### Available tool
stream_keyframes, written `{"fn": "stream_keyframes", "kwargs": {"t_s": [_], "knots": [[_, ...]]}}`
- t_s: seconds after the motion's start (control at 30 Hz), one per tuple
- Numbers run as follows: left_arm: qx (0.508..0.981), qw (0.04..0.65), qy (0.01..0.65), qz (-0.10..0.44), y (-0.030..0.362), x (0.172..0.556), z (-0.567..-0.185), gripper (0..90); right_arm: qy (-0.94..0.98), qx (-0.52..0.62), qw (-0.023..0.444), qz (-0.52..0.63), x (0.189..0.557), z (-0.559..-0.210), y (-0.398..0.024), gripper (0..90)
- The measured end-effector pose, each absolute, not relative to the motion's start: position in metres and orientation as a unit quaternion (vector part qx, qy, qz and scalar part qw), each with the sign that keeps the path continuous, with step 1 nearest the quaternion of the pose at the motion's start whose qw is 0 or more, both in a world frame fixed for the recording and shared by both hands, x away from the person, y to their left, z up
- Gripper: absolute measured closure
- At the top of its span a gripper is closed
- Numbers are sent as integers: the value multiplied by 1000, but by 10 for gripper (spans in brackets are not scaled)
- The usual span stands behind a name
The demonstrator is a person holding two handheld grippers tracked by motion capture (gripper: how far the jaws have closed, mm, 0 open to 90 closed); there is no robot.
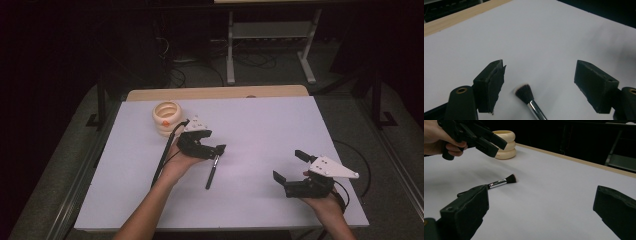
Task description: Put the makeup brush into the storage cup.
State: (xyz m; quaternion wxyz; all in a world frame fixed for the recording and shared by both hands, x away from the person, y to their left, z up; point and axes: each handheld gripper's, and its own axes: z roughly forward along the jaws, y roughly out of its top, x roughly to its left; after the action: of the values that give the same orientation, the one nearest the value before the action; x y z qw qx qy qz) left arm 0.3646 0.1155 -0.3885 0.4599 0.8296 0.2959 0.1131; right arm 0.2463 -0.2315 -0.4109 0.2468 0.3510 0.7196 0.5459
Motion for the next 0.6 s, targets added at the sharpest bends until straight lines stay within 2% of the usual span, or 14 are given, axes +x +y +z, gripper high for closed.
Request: {"fn": "stream_keyframes", "kwargs": {"t_s": [0.6], "knots": [[847, 417, 315, 99, 112, 366, -394, 391, 721, 351, 244, 546, 247, -411, -231, 0]]}}
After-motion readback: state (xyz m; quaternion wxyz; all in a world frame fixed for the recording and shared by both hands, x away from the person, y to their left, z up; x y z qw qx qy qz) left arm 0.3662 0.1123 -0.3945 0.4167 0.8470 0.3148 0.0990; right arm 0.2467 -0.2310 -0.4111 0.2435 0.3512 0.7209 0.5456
